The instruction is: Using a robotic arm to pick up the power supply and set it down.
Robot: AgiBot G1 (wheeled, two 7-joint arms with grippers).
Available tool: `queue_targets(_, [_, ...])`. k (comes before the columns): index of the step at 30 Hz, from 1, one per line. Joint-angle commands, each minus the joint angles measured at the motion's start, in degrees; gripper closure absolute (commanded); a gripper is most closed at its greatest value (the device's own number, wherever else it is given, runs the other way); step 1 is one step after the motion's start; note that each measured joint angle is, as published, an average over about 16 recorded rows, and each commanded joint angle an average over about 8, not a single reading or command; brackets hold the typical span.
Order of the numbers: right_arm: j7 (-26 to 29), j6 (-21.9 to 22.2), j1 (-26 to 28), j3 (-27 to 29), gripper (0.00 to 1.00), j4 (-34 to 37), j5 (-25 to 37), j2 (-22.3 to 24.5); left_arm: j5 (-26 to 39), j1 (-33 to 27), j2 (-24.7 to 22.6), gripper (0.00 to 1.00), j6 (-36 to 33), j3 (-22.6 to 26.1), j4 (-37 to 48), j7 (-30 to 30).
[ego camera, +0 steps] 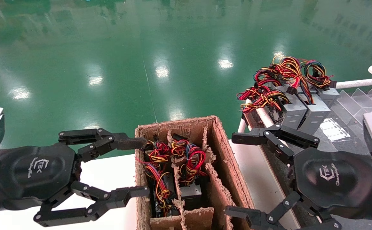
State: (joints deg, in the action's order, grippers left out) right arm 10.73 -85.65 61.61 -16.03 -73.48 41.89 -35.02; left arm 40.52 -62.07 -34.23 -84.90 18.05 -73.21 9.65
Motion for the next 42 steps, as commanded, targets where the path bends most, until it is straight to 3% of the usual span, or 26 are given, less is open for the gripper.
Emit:
queue_targets(1, [0.0, 0.0, 0.0, 0.0, 0.00, 0.0, 0.0, 0.0, 0.0, 0.0, 0.0, 1.00, 0.0, 0.0, 0.0, 0.0])
queue_targets(24, [0.0, 0.0, 0.0, 0.0, 0.00, 0.0, 0.0, 0.0, 0.0, 0.0, 0.0, 0.99, 0.0, 0.0, 0.0, 0.0])
queue_targets(32, [0.0, 0.0, 0.0, 0.0, 0.00, 0.0, 0.0, 0.0, 0.0, 0.0, 0.0, 0.02, 0.0, 0.0, 0.0, 0.0])
queue_targets(42, [-0.1, 0.4, 0.0, -0.1, 0.00, 0.2, 0.5, 0.0, 0.0, 0.0, 0.0, 0.00, 0.0, 0.0, 0.0, 0.0])
